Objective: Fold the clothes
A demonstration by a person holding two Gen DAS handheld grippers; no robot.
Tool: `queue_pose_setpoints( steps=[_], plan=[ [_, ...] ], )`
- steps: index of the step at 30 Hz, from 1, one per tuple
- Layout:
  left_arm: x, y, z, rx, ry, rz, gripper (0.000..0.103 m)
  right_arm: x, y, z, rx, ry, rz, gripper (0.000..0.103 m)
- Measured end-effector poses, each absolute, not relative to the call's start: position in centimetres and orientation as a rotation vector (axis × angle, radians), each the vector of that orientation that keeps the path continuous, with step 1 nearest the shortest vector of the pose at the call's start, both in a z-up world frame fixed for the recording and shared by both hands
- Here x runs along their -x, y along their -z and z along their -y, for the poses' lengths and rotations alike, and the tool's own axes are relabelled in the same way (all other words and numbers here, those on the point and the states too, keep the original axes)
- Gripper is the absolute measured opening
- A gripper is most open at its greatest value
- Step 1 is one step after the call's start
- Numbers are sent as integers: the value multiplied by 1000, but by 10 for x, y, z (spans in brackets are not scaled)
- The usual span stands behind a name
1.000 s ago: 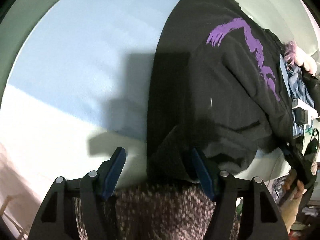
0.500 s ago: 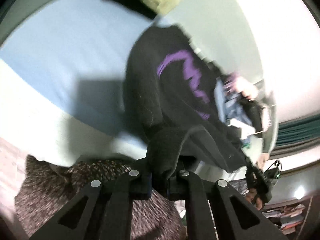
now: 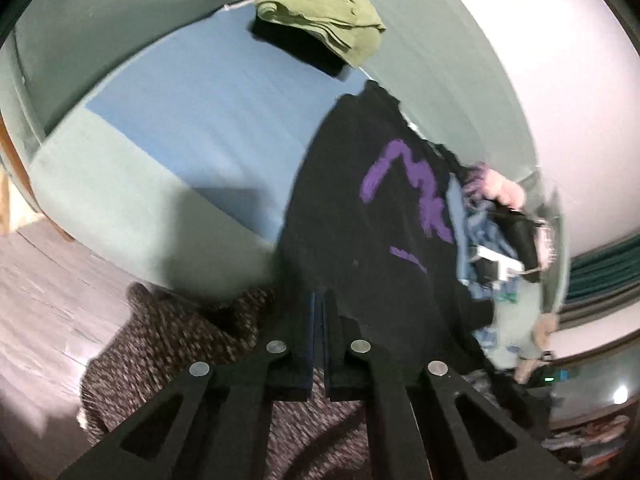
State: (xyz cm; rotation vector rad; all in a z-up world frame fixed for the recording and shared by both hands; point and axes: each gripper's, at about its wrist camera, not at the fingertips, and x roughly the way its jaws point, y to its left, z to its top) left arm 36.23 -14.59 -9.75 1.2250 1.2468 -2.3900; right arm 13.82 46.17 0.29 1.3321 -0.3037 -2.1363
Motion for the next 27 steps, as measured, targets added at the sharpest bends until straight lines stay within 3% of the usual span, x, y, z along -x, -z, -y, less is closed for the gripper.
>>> queue_pose_setpoints(
  steps=[1, 2, 4, 5, 6, 9, 15, 16, 17, 19, 21, 22, 24, 26, 27],
  plan=[
    [-360, 98, 144, -1228, 2374, -1192, 3, -138, -4, -457, -1327, 2155, 260, 50],
    [-358, 99, 143, -1246, 2356, -1145, 5, -138, -5, -453, -1324, 2164, 225, 52],
    [-346, 106, 136, -1328, 2326, -1053, 21, -139, -2, -451, -1323, 2173, 169, 53],
    [-342, 109, 131, -1369, 2319, -1004, 47, -140, 0, -453, -1330, 2180, 139, 54],
    [-339, 111, 127, -1401, 2319, -956, 61, -141, 3, -457, -1338, 2186, 118, 55],
    [-335, 108, 113, -1444, 2374, -853, 61, -141, 18, -473, -1406, 2191, 97, 57],
    [-323, 126, 107, -1567, 2344, -982, 59, -137, 58, -504, -1531, 2141, 249, 58],
    [-320, 132, 107, -1587, 2321, -1005, 55, -134, 64, -508, -1534, 2127, 294, 58],
    [-319, 137, 107, -1598, 2304, -1026, 43, -131, 69, -510, -1537, 2120, 324, 58],
    [-319, 139, 107, -1577, 2311, -1054, 38, -124, 77, -511, -1536, 2113, 368, 58],
    [-323, 134, 109, -1546, 2330, -1087, 15, -116, 85, -509, -1526, 2097, 409, 58],
    [-326, 131, 110, -1530, 2339, -1115, 12, -113, 89, -503, -1527, 2066, 417, 58],
    [-332, 126, 114, -1488, 2359, -1189, 8, -109, 96, -489, -1541, 1985, 415, 51],
    [-339, 121, 120, -1431, 2387, -1314, 7, -111, 96, -476, -1520, 1931, 416, 14],
    [-343, 117, 123, -1397, 2407, -1394, 6, -113, 91, -472, -1486, 1909, 430, 4]
  ],
)
